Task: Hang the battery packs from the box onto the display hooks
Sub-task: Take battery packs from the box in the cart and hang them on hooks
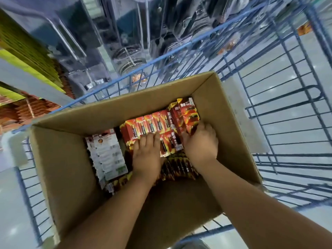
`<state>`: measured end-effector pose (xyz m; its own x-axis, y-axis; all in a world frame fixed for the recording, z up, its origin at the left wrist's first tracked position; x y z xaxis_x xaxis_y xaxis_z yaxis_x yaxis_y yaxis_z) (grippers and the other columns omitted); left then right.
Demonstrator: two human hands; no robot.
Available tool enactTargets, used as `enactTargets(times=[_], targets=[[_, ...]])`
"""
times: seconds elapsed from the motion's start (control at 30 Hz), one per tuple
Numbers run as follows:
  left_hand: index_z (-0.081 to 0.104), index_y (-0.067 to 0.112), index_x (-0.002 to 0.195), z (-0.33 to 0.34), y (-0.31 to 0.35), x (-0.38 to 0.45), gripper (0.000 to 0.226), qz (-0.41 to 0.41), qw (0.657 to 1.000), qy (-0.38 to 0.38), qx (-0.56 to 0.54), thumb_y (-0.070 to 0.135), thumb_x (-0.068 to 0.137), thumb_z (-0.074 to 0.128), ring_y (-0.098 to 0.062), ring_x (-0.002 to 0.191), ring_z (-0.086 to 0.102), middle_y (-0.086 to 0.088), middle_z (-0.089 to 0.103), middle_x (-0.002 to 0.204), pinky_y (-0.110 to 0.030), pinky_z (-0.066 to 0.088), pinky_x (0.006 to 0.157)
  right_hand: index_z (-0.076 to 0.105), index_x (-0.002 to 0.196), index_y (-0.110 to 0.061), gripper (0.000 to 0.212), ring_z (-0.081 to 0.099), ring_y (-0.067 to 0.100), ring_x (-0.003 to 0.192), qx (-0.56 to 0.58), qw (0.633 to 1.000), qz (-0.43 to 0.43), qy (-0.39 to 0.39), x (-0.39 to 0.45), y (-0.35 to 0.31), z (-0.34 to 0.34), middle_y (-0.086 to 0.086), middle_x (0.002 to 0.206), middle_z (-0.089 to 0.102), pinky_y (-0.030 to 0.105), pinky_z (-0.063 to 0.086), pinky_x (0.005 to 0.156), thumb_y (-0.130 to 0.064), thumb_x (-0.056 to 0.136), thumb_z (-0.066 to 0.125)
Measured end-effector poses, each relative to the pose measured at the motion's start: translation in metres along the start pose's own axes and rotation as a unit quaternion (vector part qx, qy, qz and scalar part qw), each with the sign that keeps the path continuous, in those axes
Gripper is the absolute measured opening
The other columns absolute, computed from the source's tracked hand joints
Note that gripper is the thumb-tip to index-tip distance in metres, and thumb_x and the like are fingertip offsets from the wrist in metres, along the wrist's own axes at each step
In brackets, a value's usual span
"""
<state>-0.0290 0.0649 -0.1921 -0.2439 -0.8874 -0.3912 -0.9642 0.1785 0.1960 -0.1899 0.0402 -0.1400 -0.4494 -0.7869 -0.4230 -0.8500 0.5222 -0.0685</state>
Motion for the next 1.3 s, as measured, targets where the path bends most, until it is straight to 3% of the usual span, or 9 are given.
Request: enactTargets(times=[0.23,0.47,0.63,0.73,0.9,1.07,1.13,1.2,1.3], targets=[[0.033,0.018,0.155,-0.002,-0.006,-0.001,0.086,-0.041,0.999,-0.004,-0.007,0.050,0.088,0.076,-0.027,0.133,0.044,-0.007,0.045,0.142,-0.040,0.038,0.111,0.038,0.153,-0.010,0.070,0.044,0.029,0.142,0.022,1.000,-0.004,0.002,-0.004,0.002,0.003,0.012,0.152,0.046,0.045,0.041,0.116,-0.056,0.102,0.052],[0.037,0.018,0.153,-0.003,-0.009,0.004,0.074,-0.072,0.986,-0.007,-0.149,0.039,0.093,0.075,-0.025,0.140,0.047,-0.004,0.049,0.152,-0.041,0.037,0.115,0.047,0.147,-0.014,0.056,0.039,0.029,0.148,-0.017,0.998,-0.053,0.028,-0.005,-0.001,0.006,0.012,0.161,0.039,0.046,0.038,0.118,-0.048,0.103,0.055],[0.039,0.023,0.150,-0.017,-0.009,0.001,0.066,-0.158,0.963,0.011,-0.219,0.045,0.096,0.070,-0.026,0.122,0.061,-0.002,0.061,0.139,-0.034,0.052,0.079,0.044,0.142,-0.011,0.059,0.043,0.033,0.140,0.011,0.998,-0.045,0.038,-0.001,-0.010,0.006,0.015,0.150,0.042,0.047,0.042,0.115,-0.039,0.097,0.069],[0.040,0.027,0.146,-0.021,-0.016,0.002,0.054,-0.241,0.911,-0.013,-0.334,0.043,0.101,0.064,-0.028,0.116,0.065,-0.001,0.064,0.133,-0.028,0.047,0.067,0.036,0.147,-0.013,0.074,0.045,0.036,0.132,0.066,0.995,-0.027,0.066,0.003,-0.012,0.002,0.019,0.143,0.041,0.046,0.040,0.113,-0.029,0.089,0.080],[0.055,0.030,0.139,-0.028,-0.030,-0.002,0.037,-0.281,0.819,-0.027,-0.500,0.039,0.103,0.062,-0.020,0.111,0.068,0.004,0.067,0.127,-0.037,0.058,0.085,0.030,0.150,-0.019,0.081,0.054,0.032,0.128,0.188,0.981,-0.005,0.055,0.008,-0.006,0.001,0.013,0.139,0.050,0.050,0.048,0.110,-0.019,0.087,0.082],[0.061,0.030,0.129,-0.065,-0.030,-0.022,0.026,-0.263,0.758,-0.033,-0.595,0.039,0.105,0.059,-0.009,0.091,0.071,0.011,0.072,0.110,-0.029,0.058,0.073,0.047,0.127,-0.021,0.045,0.072,0.025,0.106,0.331,0.943,0.034,0.000,0.005,0.000,-0.022,0.001,0.115,0.071,0.047,0.061,0.091,-0.017,0.094,0.076],[0.060,0.034,0.130,-0.085,-0.031,-0.037,0.028,-0.244,0.742,-0.033,-0.623,0.043,0.104,0.059,-0.012,0.096,0.074,0.010,0.074,0.113,-0.036,0.061,0.080,0.056,0.122,-0.026,0.034,0.072,0.017,0.100,0.399,0.915,0.038,-0.040,-0.005,-0.001,-0.039,-0.005,0.111,0.072,0.047,0.062,0.088,-0.022,0.095,0.076],[0.060,0.039,0.129,-0.110,-0.033,-0.053,0.028,-0.231,0.718,-0.036,-0.655,0.046,0.102,0.061,-0.016,0.098,0.077,0.010,0.076,0.113,-0.045,0.063,0.086,0.062,0.116,-0.030,0.023,0.074,0.015,0.094,0.487,0.867,0.044,-0.095,-0.024,-0.007,-0.065,-0.005,0.107,0.075,0.041,0.061,0.083,-0.029,0.097,0.074],[0.062,0.032,0.124,-0.157,-0.041,-0.080,0.024,-0.206,0.685,-0.008,-0.699,0.037,0.101,0.065,-0.018,0.091,0.079,0.005,0.080,0.106,-0.036,0.063,0.070,0.068,0.120,-0.026,0.022,0.078,0.025,0.096,0.618,0.757,0.035,-0.210,-0.062,-0.024,-0.106,0.003,0.109,0.080,0.042,0.062,0.074,-0.028,0.098,0.070]])
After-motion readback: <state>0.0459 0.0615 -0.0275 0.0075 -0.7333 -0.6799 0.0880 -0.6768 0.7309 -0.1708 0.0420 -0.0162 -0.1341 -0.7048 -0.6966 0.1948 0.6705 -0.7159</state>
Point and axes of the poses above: each hand's wrist, its own x-axis towards the middle knuckle, its own z-axis out of the palm, y = z × x, the point moved 2 cm from there along x, towards the middle knuckle
